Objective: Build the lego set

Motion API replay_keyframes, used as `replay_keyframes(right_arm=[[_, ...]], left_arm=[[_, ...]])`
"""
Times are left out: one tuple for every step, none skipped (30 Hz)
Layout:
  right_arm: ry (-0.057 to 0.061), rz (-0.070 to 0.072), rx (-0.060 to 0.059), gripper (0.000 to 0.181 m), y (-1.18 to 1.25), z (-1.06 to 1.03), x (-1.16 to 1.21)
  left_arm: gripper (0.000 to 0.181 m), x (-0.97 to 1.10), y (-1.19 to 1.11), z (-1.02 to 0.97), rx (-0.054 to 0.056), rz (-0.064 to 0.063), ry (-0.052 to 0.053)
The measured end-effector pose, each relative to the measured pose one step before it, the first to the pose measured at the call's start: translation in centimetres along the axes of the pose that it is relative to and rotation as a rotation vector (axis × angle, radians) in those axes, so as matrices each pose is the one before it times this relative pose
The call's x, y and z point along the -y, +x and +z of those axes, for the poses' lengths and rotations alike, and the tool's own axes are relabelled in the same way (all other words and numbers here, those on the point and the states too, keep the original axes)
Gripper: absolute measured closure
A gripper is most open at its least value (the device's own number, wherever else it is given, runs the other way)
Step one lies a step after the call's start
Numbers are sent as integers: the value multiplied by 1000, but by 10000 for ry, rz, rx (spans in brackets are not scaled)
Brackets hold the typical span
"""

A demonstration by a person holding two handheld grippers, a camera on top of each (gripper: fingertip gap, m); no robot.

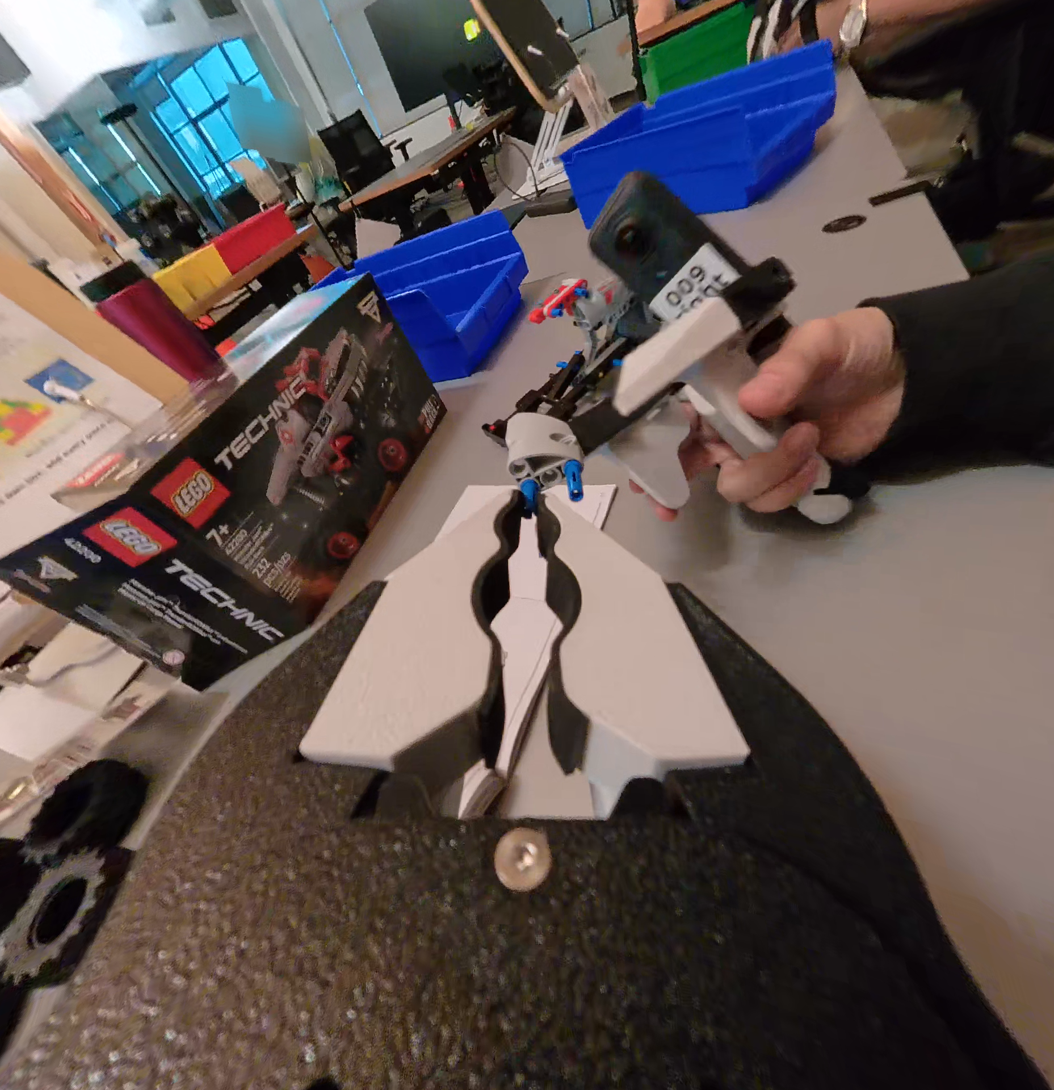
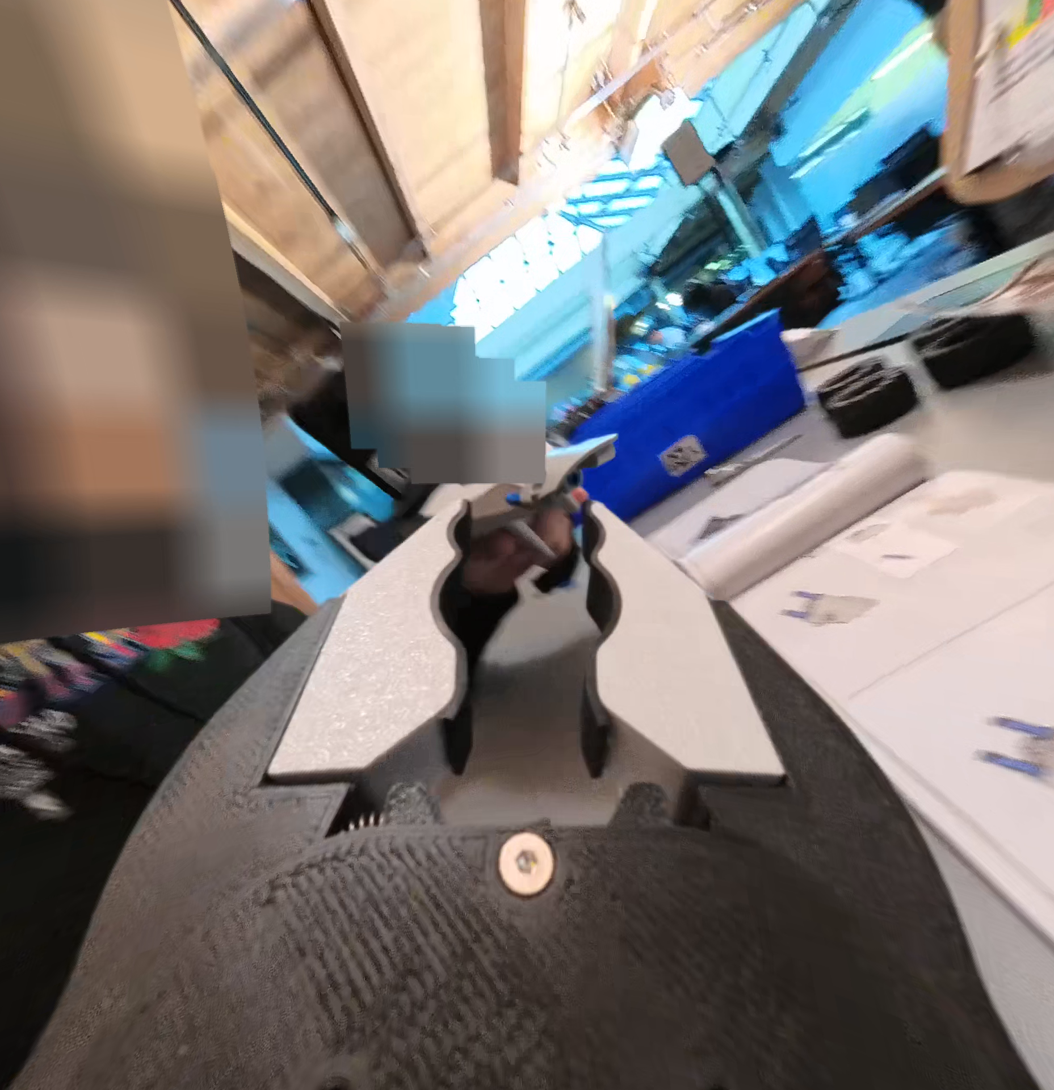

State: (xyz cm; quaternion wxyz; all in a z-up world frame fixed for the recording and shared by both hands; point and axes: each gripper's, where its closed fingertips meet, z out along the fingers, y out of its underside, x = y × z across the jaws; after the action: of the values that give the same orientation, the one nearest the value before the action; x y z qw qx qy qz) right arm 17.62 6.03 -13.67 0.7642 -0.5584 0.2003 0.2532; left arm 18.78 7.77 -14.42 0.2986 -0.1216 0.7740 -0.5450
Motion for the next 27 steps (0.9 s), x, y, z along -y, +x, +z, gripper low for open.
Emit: replay_keyframes(right_arm=[[-316,-1024,-642,141,484,-126,-74],[-98,-953,-599,137,397,-176,303],[-67,-1091,-392,137,83,-195,266],[-143,-1213,-378,139,58,-186,116],[-201,-1303,-424,142,69,-135,-8],[-298,-1475,-547,146,172,-82,-89],[-446,-1765,-702,146,347,-53,-298],[-575,-1980,-660,146,228,-13,-539],[-576,-1950,-499,145,-8,32,-549],[-424,-1708,-455,145,-49,83,-299],[-266,-1335,-546,145,175,64,-43],[-186,-892,-405,151,153,37,87],[-44,-572,-75,157,-192,40,268],[39,-517,33,159,-280,-21,396],[32,-606,-150,163,-27,-48,353],[89,-640,-79,168,-167,-67,391],[103,-558,39,174,-353,-72,352],[-39,-460,-35,175,-224,-55,132],[-96,-395,-74,175,-84,-60,48],[-94,-258,-37,176,-90,16,0],[-66,-127,-32,176,-89,33,23],[-41,-112,-47,176,-123,17,41],[-59,-156,-31,175,-184,75,-10],[-63,-173,-1,174,-221,69,-25],[-57,-180,16,173,-168,9,-42],[-59,-34,-36,174,45,-57,-85],[3,160,-4,175,118,-84,-47]], left_arm=[[179,-153,-233,-105,23,-128,-45],[179,-159,-172,-88,10,-72,-71],[179,-160,-87,-52,-22,-57,-68],[180,-141,-16,-20,-59,-88,-69],[180,-144,57,6,-96,-119,-79],[180,-70,133,6,-139,-117,-43],[180,16,231,-7,-180,-111,-8],[180,26,269,-3,-207,-117,-20],[180,-14,236,1,-185,-108,-48],[180,-1,163,1,-127,-45,-29],[180,1,147,-12,-95,7,-9],[180,-64,235,-3,-154,5,-59],[180,-110,259,8,-169,-1,-102],[180,-68,217,11,-121,34,-86],[180,-3,192,14,-81,46,-38],[180,25,167,35,-70,18,-24],[180,-40,209,38,-102,-4,-60],[180,-109,256,56,-136,12,-101],[180,-116,149,45,-69,35,-95],[180,-102,42,6,-19,11,-59],[180,-107,21,-17,-49,-57,-54],[180,-116,28,-19,-86,-97,-39],[180,-132,37,-1,-93,-93,-23],[180,-156,85,33,-112,-64,-36],[180,-132,76,86,-73,-35,-37],[180,-12,-21,91,14,-13,14],[180,88,44,56,-13,-26,57]])
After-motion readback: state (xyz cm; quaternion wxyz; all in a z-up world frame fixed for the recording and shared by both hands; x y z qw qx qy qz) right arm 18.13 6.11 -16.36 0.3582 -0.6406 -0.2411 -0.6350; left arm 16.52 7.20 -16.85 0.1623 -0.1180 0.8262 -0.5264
